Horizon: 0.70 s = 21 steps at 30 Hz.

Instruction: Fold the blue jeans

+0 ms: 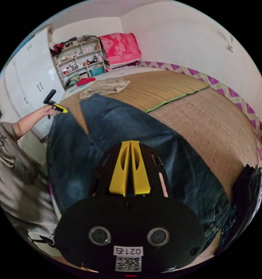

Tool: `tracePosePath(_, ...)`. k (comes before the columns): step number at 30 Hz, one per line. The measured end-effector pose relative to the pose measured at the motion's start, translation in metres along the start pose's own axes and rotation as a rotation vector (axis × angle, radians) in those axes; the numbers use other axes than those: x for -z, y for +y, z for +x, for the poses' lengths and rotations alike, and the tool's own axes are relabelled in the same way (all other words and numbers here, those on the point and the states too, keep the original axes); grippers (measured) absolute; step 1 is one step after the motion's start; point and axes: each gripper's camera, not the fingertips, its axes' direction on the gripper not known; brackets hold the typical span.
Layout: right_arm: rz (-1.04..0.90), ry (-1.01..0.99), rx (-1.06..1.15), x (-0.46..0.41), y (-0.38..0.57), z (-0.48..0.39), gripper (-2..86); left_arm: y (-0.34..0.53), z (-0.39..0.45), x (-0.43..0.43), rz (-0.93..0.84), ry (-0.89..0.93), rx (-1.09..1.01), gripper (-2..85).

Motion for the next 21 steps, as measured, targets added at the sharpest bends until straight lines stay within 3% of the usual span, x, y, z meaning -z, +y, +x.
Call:
tracePosePath(5, 0.027, 0.096, -0.023, 0.060, 0.094, -0.086, -1.0, 0.002, 0.003, -0.010, -0.004, -0.042, 0.052, -0.9)
tracePosePath(7, -0.005, 0.223, -0.071, 0.081, 0.147, -0.111, -0.9, -0.003, 0.014, -0.013, 0.001, -0.100, 0.030, -0.9)
tracePosePath(11, -0.050, 0.294, -0.202, 0.104, 0.232, -0.125, -0.8, 0.002, 0.047, -0.019, -0.004, -0.270, -0.043, -0.8)
tracePosePath(18, 0.009, 0.406, -0.530, 0.161, 0.394, -0.157, 4.6, 0.113, 0.084, 0.013, 0.115, 0.078, 0.085, 4.7)
tracePosePath(21, 0.116, 0.343, -0.743, 0.178, 0.460, -0.166, 7.1, 0.182, 0.082, 0.018, 0.219, 0.197, 0.227, 9.3)
